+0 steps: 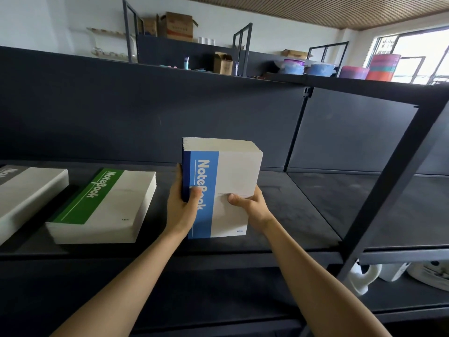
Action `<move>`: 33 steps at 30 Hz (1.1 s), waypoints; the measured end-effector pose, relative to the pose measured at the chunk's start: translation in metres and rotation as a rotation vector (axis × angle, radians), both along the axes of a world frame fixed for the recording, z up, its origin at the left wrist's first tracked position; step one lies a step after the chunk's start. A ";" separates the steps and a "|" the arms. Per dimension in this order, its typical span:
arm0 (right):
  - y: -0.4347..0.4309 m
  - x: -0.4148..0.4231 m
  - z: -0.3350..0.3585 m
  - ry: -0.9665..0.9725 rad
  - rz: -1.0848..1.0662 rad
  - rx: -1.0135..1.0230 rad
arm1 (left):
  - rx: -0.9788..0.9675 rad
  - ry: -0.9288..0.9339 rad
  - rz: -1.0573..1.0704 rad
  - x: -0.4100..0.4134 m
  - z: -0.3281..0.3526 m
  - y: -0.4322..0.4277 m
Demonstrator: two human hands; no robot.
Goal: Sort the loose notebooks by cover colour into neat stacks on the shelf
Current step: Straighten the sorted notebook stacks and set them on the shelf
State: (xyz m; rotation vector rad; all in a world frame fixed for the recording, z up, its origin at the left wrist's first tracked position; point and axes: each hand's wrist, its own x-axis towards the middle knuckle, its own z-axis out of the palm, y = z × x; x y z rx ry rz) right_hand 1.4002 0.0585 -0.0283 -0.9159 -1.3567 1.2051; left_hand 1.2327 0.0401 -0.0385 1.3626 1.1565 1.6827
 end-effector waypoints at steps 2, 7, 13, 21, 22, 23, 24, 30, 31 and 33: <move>0.000 -0.001 0.004 -0.025 -0.016 -0.004 | 0.006 0.004 0.013 0.001 0.003 0.001; 0.004 -0.003 0.037 -0.053 -0.063 -0.111 | -0.135 0.032 0.025 -0.001 0.034 0.014; 0.008 -0.004 0.054 -0.196 -0.089 -0.431 | -0.491 0.154 0.015 -0.006 0.053 0.036; 0.012 -0.017 0.041 -0.331 -0.166 -0.546 | -0.748 0.276 0.014 -0.017 0.035 0.044; 0.012 -0.018 0.040 -0.348 -0.174 -0.549 | -0.756 0.285 0.013 -0.017 0.035 0.043; 0.013 -0.019 0.039 -0.365 -0.181 -0.550 | -0.766 0.290 0.011 -0.017 0.034 0.043; 0.013 -0.020 0.039 -0.383 -0.187 -0.552 | -0.779 0.292 0.010 -0.017 0.033 0.044; 0.018 -0.022 0.032 -0.408 -0.183 -0.552 | -0.809 0.287 0.008 -0.019 0.028 0.050; 0.019 -0.022 0.031 -0.417 -0.184 -0.555 | -0.814 0.287 0.002 -0.019 0.028 0.051; 0.019 -0.022 0.031 -0.450 -0.198 -0.569 | -0.828 0.287 -0.009 -0.018 0.028 0.052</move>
